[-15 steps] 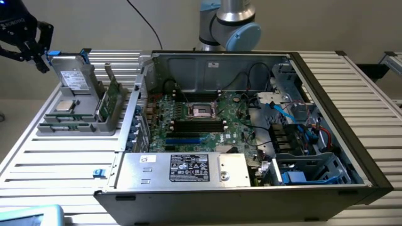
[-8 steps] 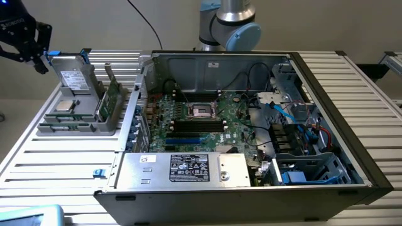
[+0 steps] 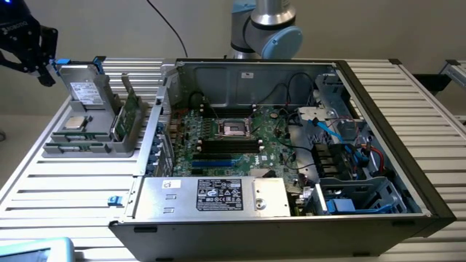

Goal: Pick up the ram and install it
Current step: 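Pick up the ram and move it above insertion slot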

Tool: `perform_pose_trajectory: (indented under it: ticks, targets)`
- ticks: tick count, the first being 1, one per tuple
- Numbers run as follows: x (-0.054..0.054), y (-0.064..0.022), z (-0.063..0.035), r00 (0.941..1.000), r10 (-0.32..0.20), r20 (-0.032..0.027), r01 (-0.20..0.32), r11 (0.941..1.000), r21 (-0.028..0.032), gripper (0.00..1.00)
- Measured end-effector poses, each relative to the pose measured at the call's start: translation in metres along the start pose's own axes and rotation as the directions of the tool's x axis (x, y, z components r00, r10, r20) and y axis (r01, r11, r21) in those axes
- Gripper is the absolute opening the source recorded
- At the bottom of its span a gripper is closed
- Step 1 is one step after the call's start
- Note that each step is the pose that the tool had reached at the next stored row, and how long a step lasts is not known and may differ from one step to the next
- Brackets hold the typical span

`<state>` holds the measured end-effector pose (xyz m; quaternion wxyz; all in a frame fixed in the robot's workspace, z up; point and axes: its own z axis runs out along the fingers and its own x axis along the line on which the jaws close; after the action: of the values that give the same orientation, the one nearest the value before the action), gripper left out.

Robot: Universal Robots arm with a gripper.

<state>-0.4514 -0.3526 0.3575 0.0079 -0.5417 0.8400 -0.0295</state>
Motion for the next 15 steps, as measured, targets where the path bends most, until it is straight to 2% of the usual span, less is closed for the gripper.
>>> perform_pose_trajectory:
  ticks: [4, 8, 11, 15]
  targets:
    - [0.0000, 0.0001, 0.0001, 0.9973, -0.073, 0.0018, 0.073, 0.9973, 0.0027, 0.11]
    - [0.0001, 0.0002, 0.0001, 0.9896, -0.144, 0.0038, 0.144, 0.9896, 0.0048, 0.11]
    - [0.0001, 0.0003, 0.0001, 0.9802, -0.198, 0.0055, 0.198, 0.9802, 0.0060, 0.11]
    - [0.0001, 0.0003, 0.0001, 0.9631, -0.269, 0.0076, 0.269, 0.9631, 0.0077, 0.11]
